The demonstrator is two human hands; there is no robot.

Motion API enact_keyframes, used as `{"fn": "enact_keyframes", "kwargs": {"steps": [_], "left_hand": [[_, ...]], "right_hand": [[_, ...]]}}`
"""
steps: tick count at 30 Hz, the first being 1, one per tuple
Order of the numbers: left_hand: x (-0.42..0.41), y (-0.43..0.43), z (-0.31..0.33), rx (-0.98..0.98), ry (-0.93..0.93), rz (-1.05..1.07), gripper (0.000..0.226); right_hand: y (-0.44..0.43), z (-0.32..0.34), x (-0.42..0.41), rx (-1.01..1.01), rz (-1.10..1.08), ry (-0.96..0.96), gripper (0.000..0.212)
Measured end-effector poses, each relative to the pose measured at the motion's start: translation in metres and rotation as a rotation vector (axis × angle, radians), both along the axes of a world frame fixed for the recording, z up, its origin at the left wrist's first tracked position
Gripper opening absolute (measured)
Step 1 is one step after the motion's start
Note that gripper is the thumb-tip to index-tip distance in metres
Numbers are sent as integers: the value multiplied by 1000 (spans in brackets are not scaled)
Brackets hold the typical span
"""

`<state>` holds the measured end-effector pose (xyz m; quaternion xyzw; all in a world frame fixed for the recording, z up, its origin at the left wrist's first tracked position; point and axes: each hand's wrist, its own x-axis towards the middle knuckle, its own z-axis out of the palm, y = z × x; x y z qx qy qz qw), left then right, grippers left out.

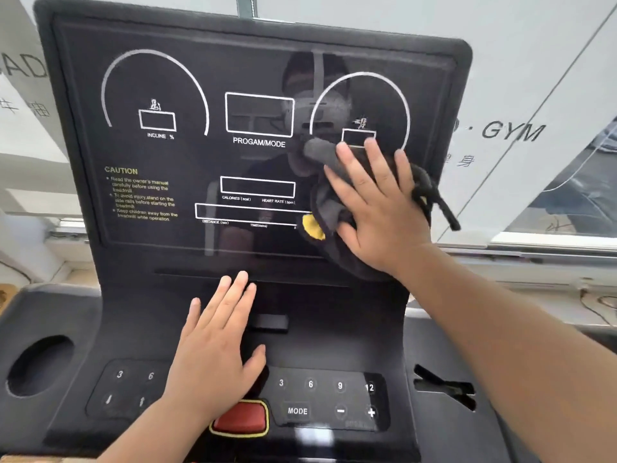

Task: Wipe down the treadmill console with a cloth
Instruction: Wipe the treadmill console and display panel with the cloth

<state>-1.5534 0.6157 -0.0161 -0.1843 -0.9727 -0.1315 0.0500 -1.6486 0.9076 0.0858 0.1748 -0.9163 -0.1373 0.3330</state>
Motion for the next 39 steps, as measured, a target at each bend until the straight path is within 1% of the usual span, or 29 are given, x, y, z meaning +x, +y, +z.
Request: {"fn": "enact_keyframes", "kwargs": {"steps": [4, 7, 9, 12, 14, 17, 20, 23, 26, 28, 30, 32, 35, 37, 39], "left_hand": [[-1, 2, 3, -3, -10, 17, 88], [-1, 1, 5, -16, -10, 19, 88], [0, 3, 6, -16, -15, 26, 88], [1, 8, 7, 0, -16, 49, 90], [1, 9, 7, 2, -16, 52, 90], [0, 8, 7, 19, -7, 56, 90], [1, 11, 6, 40, 10, 66, 86], [2, 15, 5, 64, 22, 88, 84], [2, 18, 5, 50, 34, 106, 82], [1, 19, 6, 43, 42, 109, 80], [1, 19, 6, 54, 42, 113, 79], [1, 17, 8, 64, 34, 112, 79], [1, 14, 9, 76, 33, 101, 78], [1, 12, 10, 100, 24, 88, 77], [1, 8, 11, 110, 31, 49, 74]], "right_hand": [[33, -60, 49, 100, -62, -90, 73], [61, -67, 66, 165, -89, -144, 71], [67, -45, 57, 134, -125, -128, 74], [57, 13, 20, -117, -273, -24, 81], [46, 52, -7, -246, -323, 31, 81], [28, 90, -34, -319, -349, 101, 80], [10, 98, -44, -311, -342, 124, 78], [-9, 78, -37, -189, -196, 72, 77], [-25, 33, -17, -29, -11, -8, 72], [-18, 6, -2, 73, 95, -75, 73], [7, -7, 9, 157, 142, -108, 75], [33, -10, 20, 147, 97, -91, 75], [52, -22, 39, -3, -66, -95, 75], [45, -46, 58, -115, -148, -166, 78], [34, -81, 85, -120, -163, -268, 79]]}}
